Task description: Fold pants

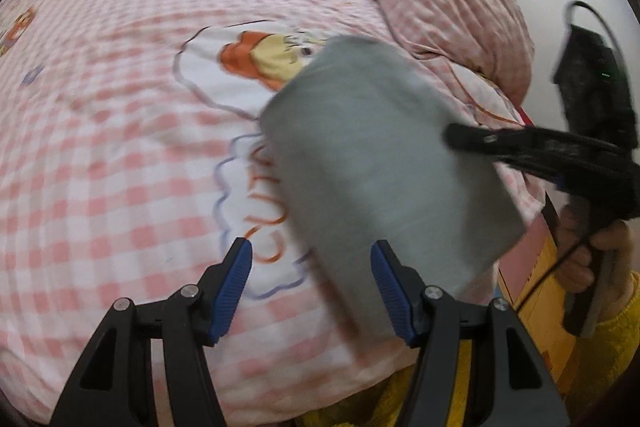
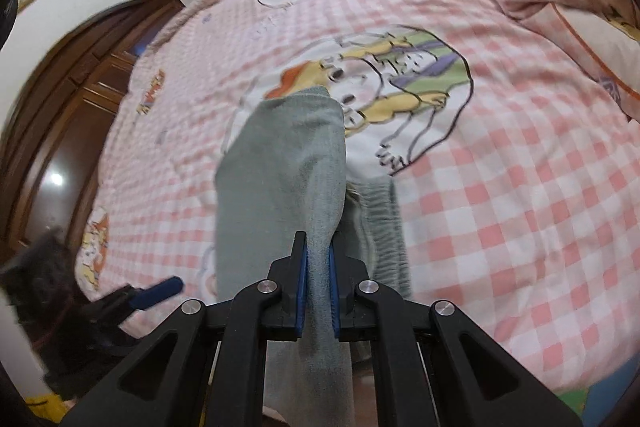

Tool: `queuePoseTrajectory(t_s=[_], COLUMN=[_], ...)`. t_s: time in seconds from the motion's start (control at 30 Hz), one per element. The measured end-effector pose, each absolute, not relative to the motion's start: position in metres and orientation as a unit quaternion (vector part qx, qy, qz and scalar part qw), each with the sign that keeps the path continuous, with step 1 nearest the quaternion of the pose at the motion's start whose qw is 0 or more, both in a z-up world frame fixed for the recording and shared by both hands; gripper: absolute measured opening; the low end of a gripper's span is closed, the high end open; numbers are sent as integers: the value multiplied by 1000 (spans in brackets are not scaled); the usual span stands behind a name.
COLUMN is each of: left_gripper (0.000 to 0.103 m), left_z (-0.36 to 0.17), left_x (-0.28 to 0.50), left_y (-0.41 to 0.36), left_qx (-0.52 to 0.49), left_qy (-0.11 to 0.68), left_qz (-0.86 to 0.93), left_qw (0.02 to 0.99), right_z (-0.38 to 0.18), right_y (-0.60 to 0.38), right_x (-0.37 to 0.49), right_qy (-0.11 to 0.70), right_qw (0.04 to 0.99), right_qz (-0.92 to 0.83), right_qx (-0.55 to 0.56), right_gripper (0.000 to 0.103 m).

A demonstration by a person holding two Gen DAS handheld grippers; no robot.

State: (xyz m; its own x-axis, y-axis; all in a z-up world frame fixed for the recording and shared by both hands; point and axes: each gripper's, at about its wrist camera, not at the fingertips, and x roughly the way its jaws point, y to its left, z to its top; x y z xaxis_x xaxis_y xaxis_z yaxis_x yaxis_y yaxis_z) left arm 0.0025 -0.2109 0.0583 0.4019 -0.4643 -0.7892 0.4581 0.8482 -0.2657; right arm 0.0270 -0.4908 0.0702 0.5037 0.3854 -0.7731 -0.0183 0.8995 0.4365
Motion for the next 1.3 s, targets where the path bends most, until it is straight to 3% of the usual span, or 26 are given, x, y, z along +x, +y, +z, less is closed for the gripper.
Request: queuePoseTrajectory(t_s=[0.3, 0.4, 0.6, 0.83, 0.87, 0.9, 0.93, 1.17, 1.3], left_gripper=[63, 48, 48, 48, 48, 49, 51, 58, 60], left_z=[56, 38, 31, 37, 37, 37, 36, 25, 22], left_x=[23, 34, 34, 9, 4, 0, -4, -17, -26], left_y=[-261, -272, -269, -252, -251, -250, -251, -263, -271], left_qx=[34, 43, 42, 3, 3, 4, 7, 45, 76], left_qy=[426, 446, 446, 468, 468, 468, 467, 460, 443], left_qz=[-306, -301, -303, -328, -329, -330, -329, -326, -317], left_qw=[850, 842, 841, 820, 820, 820, 821, 825, 835], right_z=[47, 54, 76, 56, 53, 51, 49, 27, 30], right_y=[-502, -507, -506, -503, -504, -506, -508, -509, -515], right_x=[32, 23, -13, -32, -34, -36, -37, -36, -37], right_qy=[491, 486, 482, 512, 509, 504, 502, 506, 512], right_qw=[843, 845, 852, 839, 840, 841, 841, 841, 835], right_qz=[108, 100, 98, 91, 91, 94, 92, 72, 67], right_qx=[193, 201, 180, 159, 163, 171, 178, 179, 191], right_gripper=[11, 13, 34, 34, 31, 18, 16, 16, 24])
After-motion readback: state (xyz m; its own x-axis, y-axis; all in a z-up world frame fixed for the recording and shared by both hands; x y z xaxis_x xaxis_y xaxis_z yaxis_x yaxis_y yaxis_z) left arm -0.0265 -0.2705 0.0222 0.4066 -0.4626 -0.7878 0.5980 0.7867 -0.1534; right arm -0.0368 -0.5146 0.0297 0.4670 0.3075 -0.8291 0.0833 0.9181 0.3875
